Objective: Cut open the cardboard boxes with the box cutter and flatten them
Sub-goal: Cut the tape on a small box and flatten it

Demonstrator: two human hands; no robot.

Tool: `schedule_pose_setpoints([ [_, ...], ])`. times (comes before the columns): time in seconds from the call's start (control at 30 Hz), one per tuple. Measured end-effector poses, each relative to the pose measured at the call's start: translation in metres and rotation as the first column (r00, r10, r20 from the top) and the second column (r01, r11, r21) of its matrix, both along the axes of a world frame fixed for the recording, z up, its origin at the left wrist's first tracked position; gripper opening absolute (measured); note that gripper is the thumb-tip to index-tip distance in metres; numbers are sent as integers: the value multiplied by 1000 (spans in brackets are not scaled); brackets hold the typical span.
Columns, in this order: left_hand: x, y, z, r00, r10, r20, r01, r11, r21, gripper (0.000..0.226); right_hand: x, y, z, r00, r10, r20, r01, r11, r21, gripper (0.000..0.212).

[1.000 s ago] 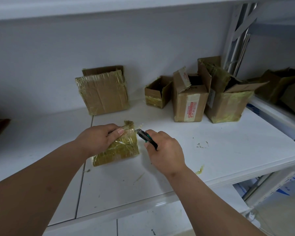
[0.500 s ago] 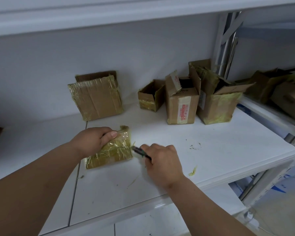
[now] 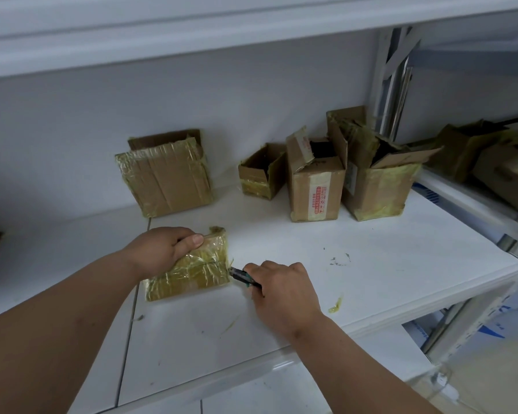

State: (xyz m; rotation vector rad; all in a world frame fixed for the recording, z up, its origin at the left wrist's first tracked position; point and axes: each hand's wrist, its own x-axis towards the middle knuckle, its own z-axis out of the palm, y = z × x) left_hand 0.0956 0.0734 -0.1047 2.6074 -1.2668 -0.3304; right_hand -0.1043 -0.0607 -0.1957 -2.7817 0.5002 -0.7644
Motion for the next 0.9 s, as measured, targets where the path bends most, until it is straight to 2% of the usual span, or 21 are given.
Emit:
schedule_pose_setpoints([
  [0.27,-10,3,1,999,25,-27,-25,1000,9,66,-14,-1,15,979,66,-194,-66,998,5,31],
  [0.4,-11,8,8,994,111,-1,-111,993,-51,69,-27,-4,18,921,80,-382,-111,992,-58,34],
  [0.47,-16,6,12,996,93,6,-93,996,2,69,-28,-2,18,961,33,-276,-28,999,21,26],
  [0.53,-24,1,12,998,63,18,-64,995,70,61,-24,2,22,987,-52,-152,81,979,189,15],
  [0.6,-32,-5,12,996,85,10,-86,992,93,54,-20,5,26,986,-100,-132,145,905,400,7],
  [0.7,-36,-5,18,995,90,-33,-82,980,183,53,-15,4,31,979,-130,-158,204,705,679,5],
  [0.8,-35,5,21,996,45,-83,-22,966,257,61,-13,6,31,979,-121,-164,204,590,782,15],
  [0.9,-31,15,19,990,72,-120,-47,979,199,66,-15,16,32,988,-123,-93,136,415,899,20],
])
